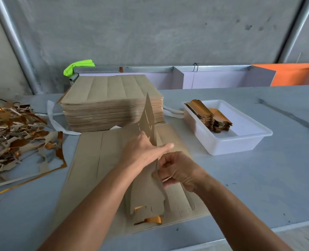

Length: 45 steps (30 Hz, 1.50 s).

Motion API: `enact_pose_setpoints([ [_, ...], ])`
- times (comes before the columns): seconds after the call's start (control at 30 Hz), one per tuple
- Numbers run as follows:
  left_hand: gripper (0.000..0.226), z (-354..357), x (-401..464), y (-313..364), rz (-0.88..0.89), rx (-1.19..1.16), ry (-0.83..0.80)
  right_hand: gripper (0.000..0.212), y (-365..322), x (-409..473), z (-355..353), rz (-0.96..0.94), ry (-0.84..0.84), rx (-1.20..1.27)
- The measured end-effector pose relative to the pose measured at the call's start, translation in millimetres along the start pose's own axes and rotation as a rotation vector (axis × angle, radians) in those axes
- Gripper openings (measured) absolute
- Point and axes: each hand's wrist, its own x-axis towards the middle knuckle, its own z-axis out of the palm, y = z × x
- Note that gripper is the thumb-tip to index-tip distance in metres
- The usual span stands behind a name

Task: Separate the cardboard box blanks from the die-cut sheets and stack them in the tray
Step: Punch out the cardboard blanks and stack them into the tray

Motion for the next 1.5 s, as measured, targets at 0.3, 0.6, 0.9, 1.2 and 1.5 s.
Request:
enact_pose_setpoints([
  [0.3, 0.024, -3, 14, -28, -0.164, -0.459, -0.085, 0.02, 11, -5, 0, 0.091, -0.013, 0.064],
  [0.6, 0.028, -8, 13, -23, -0.185, -0.65, -0.061, 0.014, 7, -7, 7, 0.041, 0.032, 0.147],
  [0.9, 0.046, -5, 5, -26, 0.005, -0.471, 0.148, 0.014, 0, -9, 6, -0.207, 0.295, -0.32],
  [1.2, 0.025, 2, -1, -24, -0.06, -0.212, -0.034, 0.017, 11, -5, 22, -0.374, 0.326, -0.897],
  [1.5, 0.022, 1, 5, -46, -0.194, -0.544, 0.11, 0.023, 26, -10, -5, 0.058, 0.406, 0.127],
])
